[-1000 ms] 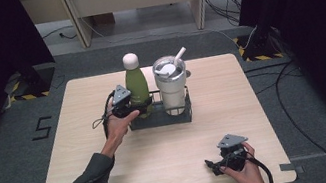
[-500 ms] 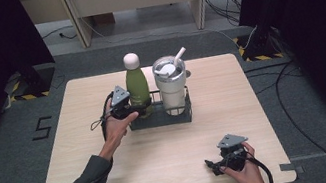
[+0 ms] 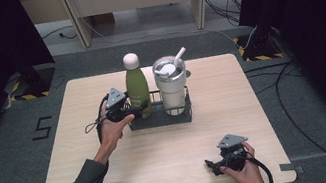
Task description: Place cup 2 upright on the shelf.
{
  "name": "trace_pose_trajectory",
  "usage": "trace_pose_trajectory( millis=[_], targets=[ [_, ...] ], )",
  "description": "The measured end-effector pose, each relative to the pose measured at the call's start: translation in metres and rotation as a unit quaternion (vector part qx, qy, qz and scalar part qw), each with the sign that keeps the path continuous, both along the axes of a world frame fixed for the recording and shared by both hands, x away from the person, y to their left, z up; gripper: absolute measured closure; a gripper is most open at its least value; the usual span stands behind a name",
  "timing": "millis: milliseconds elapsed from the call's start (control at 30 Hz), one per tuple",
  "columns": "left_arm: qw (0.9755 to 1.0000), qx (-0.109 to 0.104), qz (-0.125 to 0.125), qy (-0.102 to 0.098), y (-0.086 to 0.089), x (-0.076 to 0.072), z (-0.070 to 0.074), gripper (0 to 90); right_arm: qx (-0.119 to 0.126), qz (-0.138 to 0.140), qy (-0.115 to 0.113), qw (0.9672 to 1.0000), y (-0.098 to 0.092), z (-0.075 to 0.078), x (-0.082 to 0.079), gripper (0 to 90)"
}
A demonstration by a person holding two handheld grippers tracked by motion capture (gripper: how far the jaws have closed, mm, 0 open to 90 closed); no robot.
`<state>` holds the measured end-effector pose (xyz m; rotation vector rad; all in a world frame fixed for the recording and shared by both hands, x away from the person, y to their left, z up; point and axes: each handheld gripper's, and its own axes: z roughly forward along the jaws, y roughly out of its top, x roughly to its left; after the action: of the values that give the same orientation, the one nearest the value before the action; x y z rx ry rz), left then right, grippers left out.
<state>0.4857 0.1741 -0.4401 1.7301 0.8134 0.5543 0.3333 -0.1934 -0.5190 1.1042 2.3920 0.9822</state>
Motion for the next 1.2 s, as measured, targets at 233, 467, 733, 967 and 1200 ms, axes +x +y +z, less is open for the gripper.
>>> trace_pose_trajectory(
  millis=[233, 467, 733, 967, 1200],
  targets=[
    [1.0, 0.004, 0.003, -0.001, 0.001, -0.006, 0.004, 14.8, 0.0, 0.0, 0.0, 1.0, 0.0, 0.0, 0.0, 5.2],
    [1.0, 0.001, 0.003, 0.009, 0.003, -0.014, 0.004, 14.8, 0.0, 0.0, 0.0, 1.0, 0.0, 0.0, 0.0, 4.9],
    [0.9995, -0.013, -0.001, 0.028, 0.014, -0.02, 0.003, 14.8, 0.0, 0.0, 0.0, 1.0, 0.0, 0.0, 0.0, 4.9],
    [0.9992, -0.02, -0.004, 0.034, 0.021, -0.028, 0.002, 14.8, 0.001, 0.0, 0.0, 1.0, 0.0, 0.0, 0.0, 4.9],
    [0.999, -0.022, -0.011, 0.037, 0.026, -0.035, 0.003, 14.8, 0.001, -0.001, 0.001, 1.0, 0.0, 0.0, 0.0, 4.9]
  ],
)
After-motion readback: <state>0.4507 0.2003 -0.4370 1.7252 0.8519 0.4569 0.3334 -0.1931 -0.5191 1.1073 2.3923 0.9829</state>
